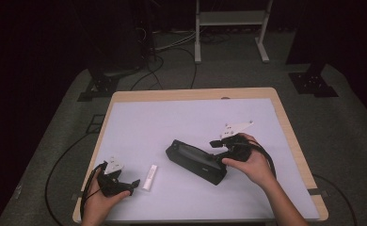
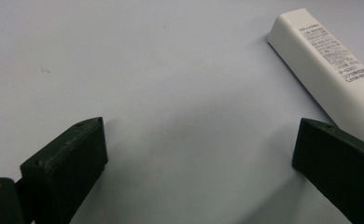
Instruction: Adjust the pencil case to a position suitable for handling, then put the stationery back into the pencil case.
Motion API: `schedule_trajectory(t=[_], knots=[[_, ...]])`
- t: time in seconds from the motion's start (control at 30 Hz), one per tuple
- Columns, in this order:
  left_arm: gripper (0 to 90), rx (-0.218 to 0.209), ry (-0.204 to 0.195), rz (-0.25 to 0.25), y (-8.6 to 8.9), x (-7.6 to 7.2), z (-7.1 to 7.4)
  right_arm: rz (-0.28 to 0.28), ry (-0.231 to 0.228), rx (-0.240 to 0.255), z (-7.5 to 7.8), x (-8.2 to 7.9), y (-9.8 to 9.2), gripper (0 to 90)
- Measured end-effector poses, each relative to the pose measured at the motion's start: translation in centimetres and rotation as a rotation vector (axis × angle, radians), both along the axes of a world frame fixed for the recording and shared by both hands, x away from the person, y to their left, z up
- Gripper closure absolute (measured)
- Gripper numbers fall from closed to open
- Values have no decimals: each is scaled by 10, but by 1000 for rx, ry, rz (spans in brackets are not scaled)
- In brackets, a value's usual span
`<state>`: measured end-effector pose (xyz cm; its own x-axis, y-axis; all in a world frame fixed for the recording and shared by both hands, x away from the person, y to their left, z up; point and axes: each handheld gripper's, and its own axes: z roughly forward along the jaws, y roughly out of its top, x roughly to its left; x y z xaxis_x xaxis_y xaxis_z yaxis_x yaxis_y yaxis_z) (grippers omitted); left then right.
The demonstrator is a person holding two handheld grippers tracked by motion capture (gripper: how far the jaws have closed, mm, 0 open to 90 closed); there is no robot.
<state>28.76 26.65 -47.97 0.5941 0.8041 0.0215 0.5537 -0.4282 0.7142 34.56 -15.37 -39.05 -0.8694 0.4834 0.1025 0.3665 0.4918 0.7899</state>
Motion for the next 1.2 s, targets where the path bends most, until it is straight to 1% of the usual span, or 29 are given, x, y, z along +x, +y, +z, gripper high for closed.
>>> schedule_trajectory(t=[0.1,0.17,0.23,0.33,0.37,0.47,0.53,0.57,0.63,0.8,0.87,0.9,0.93,0.97,1.0,1.03,1.1,1.2], knots=[[22,0,0,0,0,0,0,-32,-10,2,1,0,-9,354],[22,1,0,0,0,0,0,-39,-15,5,1,0,-12,341],[22,-2,-1,2,0,0,0,-66,-14,8,2,0,-20,314],[22,2,0,-1,0,0,0,-81,-25,8,2,1,-25,298],[22,3,1,-2,0,0,0,-103,-23,12,1,1,-31,276],[22,3,1,-2,0,0,0,-118,-29,9,1,1,-36,270],[22,3,1,-2,0,0,0,-140,-33,8,0,1,-42,259],[22,3,1,-2,0,0,0,-161,-34,9,-1,1,-48,249],[22,3,1,-2,0,0,0,-168,-32,9,-1,1,-50,245],[22,4,1,-2,0,0,0,-216,-35,-6,-7,0,-63,223],[22,4,0,-2,0,0,0,-221,-35,-9,-9,-1,-65,220],[22,4,0,-2,0,0,0,-242,-38,-29,-12,-2,-70,215],[22,4,0,-2,0,0,0,-242,-38,-29,-12,-2,-70,215],[22,4,0,-2,0,0,0,-261,-40,-44,-16,-2,-75,212],[22,3,0,-2,0,0,0,-261,-40,-44,-16,-2,-75,212],[22,4,1,-2,0,0,0,-280,-36,-55,-20,-2,-81,212],[21,4,0,-2,0,0,0,-289,-35,-58,-21,-3,-83,212],[22,4,1,-2,0,0,0,-323,-30,-62,-27,-3,-93,214]])
